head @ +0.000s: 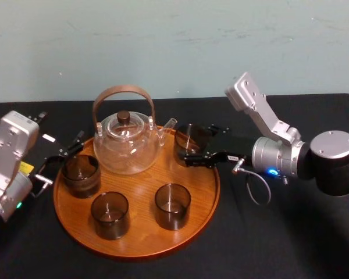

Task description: Pick up the glass from the table and place it on the tray.

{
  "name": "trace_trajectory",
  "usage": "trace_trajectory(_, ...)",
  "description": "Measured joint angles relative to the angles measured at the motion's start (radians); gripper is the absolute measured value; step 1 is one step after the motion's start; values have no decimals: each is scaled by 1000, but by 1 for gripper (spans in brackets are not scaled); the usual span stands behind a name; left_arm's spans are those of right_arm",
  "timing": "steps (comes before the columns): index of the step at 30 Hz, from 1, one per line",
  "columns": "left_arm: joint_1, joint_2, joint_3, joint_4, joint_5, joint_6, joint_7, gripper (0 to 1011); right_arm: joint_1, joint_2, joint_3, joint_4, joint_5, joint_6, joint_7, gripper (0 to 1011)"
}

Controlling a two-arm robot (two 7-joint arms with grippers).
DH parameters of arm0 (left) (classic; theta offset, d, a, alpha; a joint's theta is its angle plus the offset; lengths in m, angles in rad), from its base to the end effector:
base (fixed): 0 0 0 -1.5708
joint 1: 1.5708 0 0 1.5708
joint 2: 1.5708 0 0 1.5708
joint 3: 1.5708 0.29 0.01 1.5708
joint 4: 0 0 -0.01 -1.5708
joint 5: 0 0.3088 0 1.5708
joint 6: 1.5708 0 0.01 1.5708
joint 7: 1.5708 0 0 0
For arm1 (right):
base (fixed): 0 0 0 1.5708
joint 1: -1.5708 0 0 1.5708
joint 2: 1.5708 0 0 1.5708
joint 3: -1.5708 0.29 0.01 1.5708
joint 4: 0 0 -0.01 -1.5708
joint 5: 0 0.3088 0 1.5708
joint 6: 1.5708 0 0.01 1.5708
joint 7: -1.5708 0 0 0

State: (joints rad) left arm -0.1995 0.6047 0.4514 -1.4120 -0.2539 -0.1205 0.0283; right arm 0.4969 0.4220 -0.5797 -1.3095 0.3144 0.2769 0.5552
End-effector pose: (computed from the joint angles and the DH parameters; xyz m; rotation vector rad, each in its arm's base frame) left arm 0.3581 0.0827 -0.3023 0.3045 -0.2850 1.2480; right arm 0.4317 0.0003 -0.2454 -0.4078 0.0388 -0.6579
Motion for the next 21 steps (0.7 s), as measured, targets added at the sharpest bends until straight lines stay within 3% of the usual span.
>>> trace_trajectory(21,0,0,0,0,0,0,0,1001,22,-41,-17,106,-27,-29,16,902)
